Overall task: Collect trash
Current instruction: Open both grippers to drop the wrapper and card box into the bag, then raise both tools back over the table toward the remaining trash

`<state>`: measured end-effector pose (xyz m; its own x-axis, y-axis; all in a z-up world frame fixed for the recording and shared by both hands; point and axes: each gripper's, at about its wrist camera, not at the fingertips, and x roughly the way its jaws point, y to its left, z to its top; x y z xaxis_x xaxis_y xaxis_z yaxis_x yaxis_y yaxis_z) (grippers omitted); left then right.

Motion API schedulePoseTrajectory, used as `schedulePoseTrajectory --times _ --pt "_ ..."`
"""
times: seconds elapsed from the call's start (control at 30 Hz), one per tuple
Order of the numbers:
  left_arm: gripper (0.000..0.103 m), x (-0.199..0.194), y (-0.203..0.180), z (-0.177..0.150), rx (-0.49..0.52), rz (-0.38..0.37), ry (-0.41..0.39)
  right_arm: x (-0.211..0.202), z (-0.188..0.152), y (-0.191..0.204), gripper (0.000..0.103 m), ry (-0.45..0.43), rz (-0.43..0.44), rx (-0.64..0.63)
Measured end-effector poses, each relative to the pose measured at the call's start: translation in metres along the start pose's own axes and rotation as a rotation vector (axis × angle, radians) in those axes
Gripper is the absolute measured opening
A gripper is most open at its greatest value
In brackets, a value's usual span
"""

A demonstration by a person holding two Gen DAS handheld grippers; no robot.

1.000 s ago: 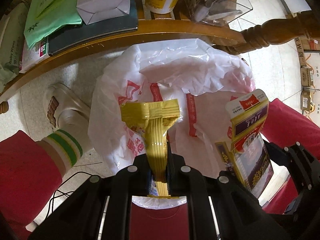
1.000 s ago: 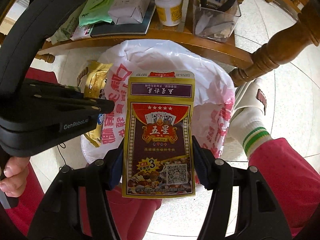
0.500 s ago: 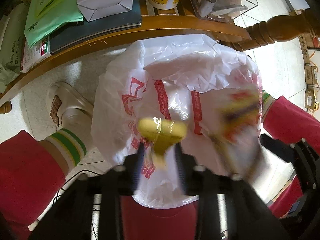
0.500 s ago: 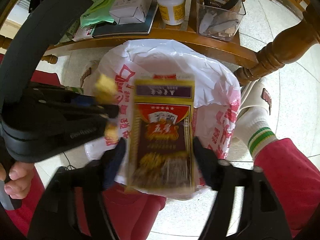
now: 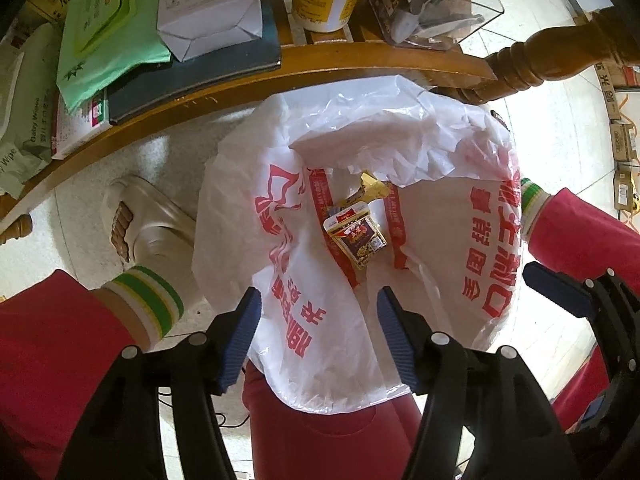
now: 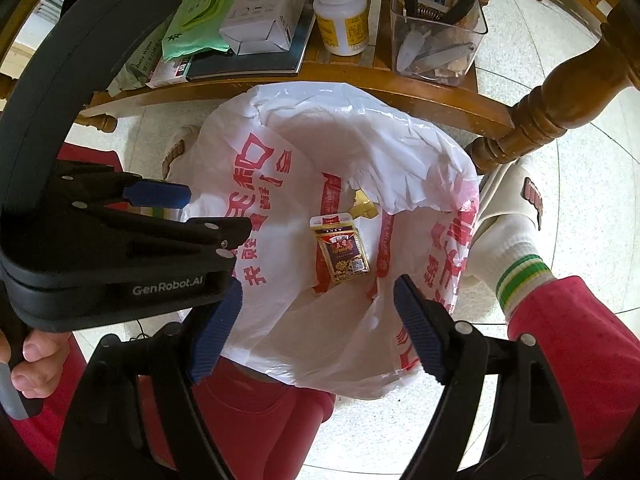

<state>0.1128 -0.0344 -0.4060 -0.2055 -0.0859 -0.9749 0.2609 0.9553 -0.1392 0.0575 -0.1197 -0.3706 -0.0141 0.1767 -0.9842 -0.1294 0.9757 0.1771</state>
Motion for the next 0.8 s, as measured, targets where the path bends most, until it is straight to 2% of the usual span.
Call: schedulePoseTrajectory --times 0.23,0.4,0.53,0.7,0.8 --pt "0.069 -0.026 -0.007 -0.012 0.048 0.062 -0.061 -0.023 -0.007 0.001 0.076 -0.045 -0.003 0.001" --pt "0.076 -0.06 -0.007 -0.034 0.066 0.066 -0.109 -0.06 -0.023 0.003 0.076 -0.112 0.005 0.006" --pt "0.078 -0.096 -0.005 -0.061 0.08 0.068 -0.16 -0.101 -0.04 0.004 0.079 -0.176 0.039 0.013" --pt "0.078 -0.175 0.001 -0.104 0.143 0.072 -0.296 -0.173 -0.062 0.002 0.083 -0.289 0.07 -0.005" --pt "0.079 -0.245 0.009 -0.124 0.193 0.088 -0.409 -0.229 -0.067 -0.007 0.083 -0.377 0.099 -0.014"
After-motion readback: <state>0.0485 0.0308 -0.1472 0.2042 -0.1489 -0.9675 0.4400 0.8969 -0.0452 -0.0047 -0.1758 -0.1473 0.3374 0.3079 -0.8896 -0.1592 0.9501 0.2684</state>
